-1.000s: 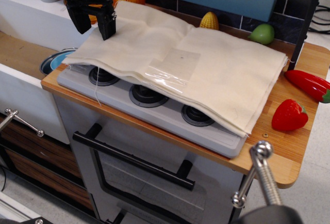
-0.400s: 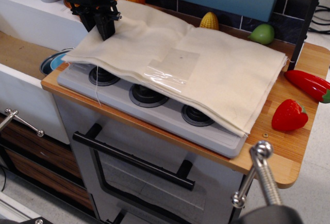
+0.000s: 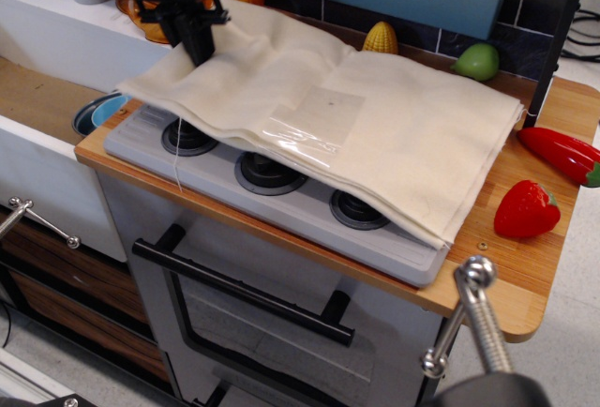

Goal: Fold cloth in half

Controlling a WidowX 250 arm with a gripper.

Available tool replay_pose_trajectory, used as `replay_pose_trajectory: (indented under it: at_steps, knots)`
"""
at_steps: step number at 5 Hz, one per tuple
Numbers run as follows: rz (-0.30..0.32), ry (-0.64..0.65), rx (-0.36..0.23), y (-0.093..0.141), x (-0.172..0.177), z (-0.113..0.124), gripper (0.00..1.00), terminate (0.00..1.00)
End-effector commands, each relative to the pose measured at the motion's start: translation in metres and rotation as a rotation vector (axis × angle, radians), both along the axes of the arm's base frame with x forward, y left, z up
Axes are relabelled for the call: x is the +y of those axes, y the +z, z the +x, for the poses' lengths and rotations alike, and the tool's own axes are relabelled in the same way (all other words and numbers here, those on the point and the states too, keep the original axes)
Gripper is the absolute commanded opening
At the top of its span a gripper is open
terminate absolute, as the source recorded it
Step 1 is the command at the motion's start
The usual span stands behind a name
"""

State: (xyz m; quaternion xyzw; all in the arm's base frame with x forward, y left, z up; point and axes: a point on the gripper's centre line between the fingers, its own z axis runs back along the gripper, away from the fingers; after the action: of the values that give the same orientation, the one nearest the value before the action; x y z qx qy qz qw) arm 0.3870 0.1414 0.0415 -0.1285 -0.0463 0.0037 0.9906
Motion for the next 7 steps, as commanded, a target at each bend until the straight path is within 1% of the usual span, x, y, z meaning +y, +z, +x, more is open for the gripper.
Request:
replay_pose_trajectory:
  at_steps: [1,2,3,4,5,6,7]
  knots:
    - [-0.065,0.0,-0.118,0.081,-0.044,0.014,0.0,0.0]
    - [-0.127,0.013,-0.118,0.104,-0.079,0.019,0.0,0.0]
    - [-0.166,0.003,-0.128,0.123,-0.119,0.016,0.0,0.0]
    - [-0.189,-0.028,-0.107,0.122,-0.158,0.008,0.0,0.0]
    - [-0.198,-0.082,-0.067,0.115,-0.19,-0.006,0.0,0.0]
    - [-0.134,-0.136,0.003,0.107,-0.207,-0.011,1.0,0.0]
    - [-0.134,-0.136,0.003,0.107,-0.207,-0.011,1.0,0.0]
